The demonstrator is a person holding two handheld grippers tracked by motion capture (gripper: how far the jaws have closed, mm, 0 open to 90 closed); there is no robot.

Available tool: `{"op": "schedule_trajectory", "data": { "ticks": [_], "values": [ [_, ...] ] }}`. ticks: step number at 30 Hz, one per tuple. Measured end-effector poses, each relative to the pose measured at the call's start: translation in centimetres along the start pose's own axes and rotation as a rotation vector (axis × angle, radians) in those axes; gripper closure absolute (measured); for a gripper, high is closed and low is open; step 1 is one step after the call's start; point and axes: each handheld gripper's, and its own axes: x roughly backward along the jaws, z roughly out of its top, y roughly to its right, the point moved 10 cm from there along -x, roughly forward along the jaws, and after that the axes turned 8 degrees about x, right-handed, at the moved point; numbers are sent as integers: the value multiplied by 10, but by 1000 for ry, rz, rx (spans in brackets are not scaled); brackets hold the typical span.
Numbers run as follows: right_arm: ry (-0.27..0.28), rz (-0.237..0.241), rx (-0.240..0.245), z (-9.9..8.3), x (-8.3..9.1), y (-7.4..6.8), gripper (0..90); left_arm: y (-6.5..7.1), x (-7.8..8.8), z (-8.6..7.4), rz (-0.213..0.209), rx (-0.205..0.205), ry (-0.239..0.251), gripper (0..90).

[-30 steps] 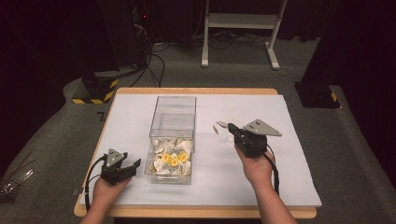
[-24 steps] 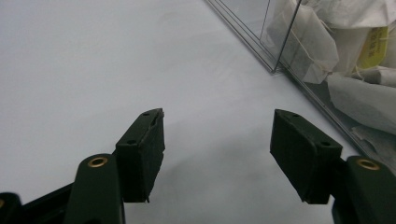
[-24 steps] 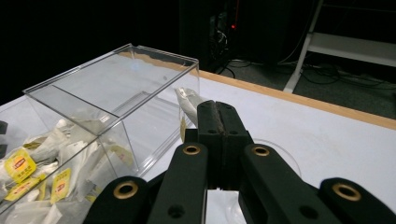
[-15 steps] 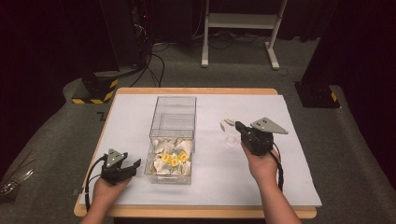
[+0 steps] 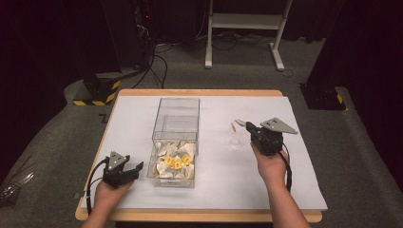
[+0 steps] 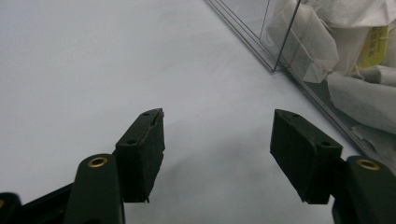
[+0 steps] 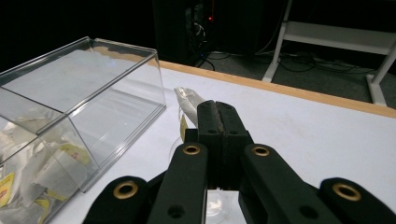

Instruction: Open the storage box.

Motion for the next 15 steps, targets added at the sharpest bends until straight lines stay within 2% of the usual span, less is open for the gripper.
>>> {"op": "schedule_trajectory", "data": {
  "ticks": [15],
  "values": [
    [-17,-28,-31,-10,-2,15,900,0,0,0,0,-2,-2,355]
  ]
}}
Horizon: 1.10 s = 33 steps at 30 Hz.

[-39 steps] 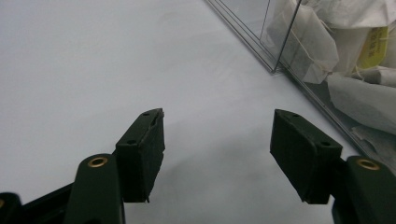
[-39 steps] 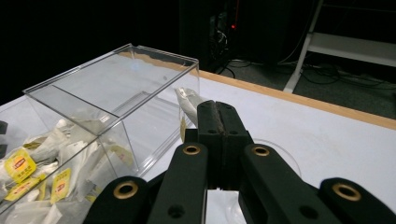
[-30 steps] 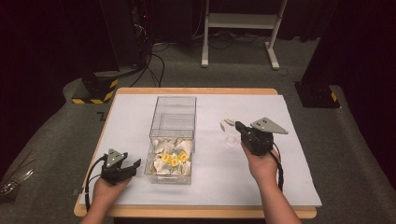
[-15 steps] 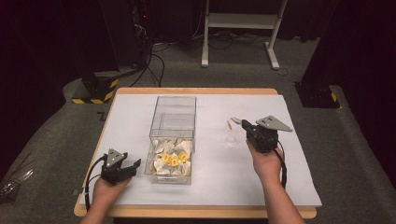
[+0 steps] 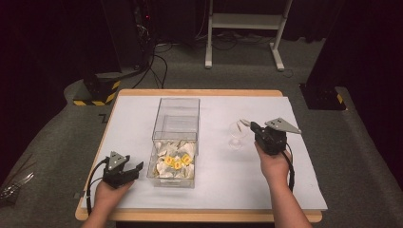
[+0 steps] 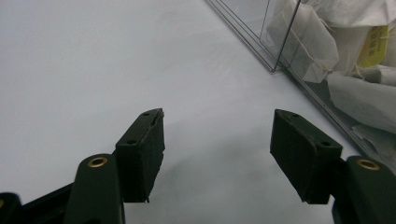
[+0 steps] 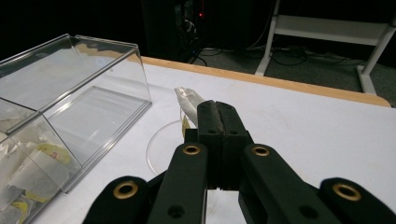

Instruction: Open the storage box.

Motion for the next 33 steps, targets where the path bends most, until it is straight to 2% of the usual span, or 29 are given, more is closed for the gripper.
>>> {"op": "schedule_trajectory", "data": {
  "ticks": [17,21,33],
  "values": [
    [-41,9,8,-14,-9,-5,896,-1,-1,0,-1,-3,-7,356],
    [-43,19,6,-15,-11,-6,798,0,-2,-1,0,-4,-20,357],
    [-43,24,9,-17,-8,-10,778,0,-1,0,1,-10,-12,356]
  ]
}}
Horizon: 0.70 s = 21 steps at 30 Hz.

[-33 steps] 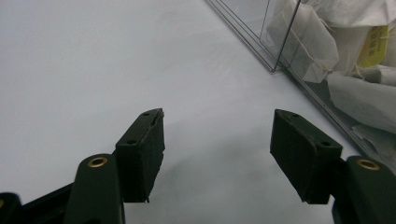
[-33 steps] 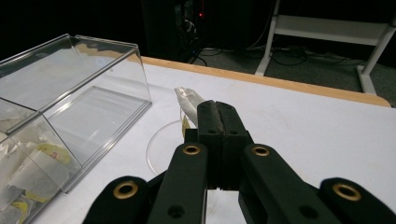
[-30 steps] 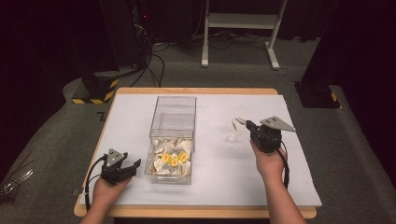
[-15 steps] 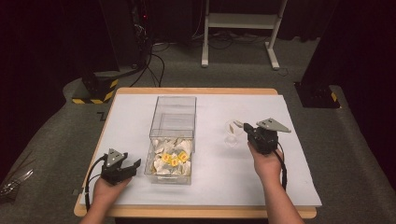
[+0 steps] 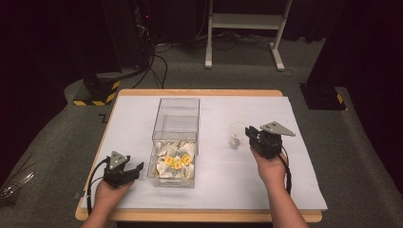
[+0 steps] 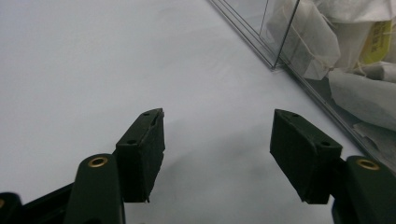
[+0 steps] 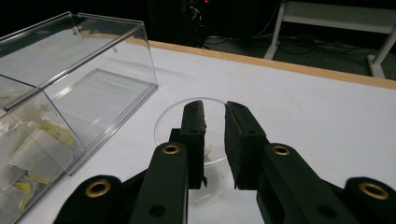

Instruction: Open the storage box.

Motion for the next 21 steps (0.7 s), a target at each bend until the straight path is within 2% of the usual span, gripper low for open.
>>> {"op": "schedule_trajectory", "data": {
  "ticks": [12,21],
  "values": [
    [-13,4,2,-10,0,-4,751,1,1,0,-3,3,7,356],
    [-35,4,1,-25,3,-6,691,1,1,0,-5,-3,7,356]
  ]
}}
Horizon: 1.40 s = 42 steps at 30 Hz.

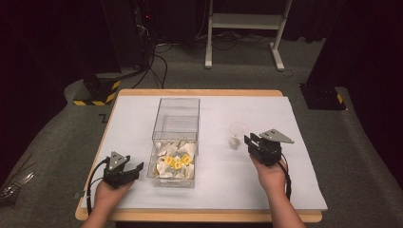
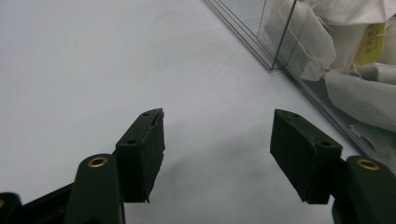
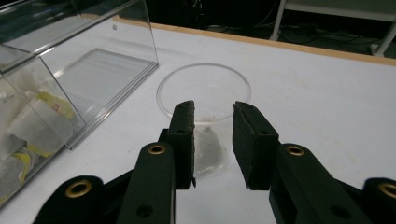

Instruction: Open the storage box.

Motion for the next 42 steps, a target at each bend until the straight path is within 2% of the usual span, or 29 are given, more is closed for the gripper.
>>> {"op": "schedule_trajectory", "data": {
  "ticks": [9,18,27,31,33,35,38,42],
  "values": [
    [-48,-2,-3,-22,2,-2,633,0,0,0,-4,7,-1,357],
    [-97,-1,18,-45,8,-6,603,2,0,0,-15,0,5,366],
    [-126,3,0,-65,12,-8,587,2,1,0,-24,-3,6,389],
    [-132,11,1,-76,13,-6,567,5,4,-2,-39,5,-1,397],
    [-140,14,-15,-81,13,-7,560,8,6,-1,-50,7,4,396],
    [-147,20,-2,-85,13,-7,558,10,9,0,-51,3,12,389],
    [-144,9,8,-89,14,-5,551,14,12,3,-39,-19,17,368],
    [-142,16,-9,-92,15,-4,544,21,17,6,-52,-31,20,353]
  ]
}}
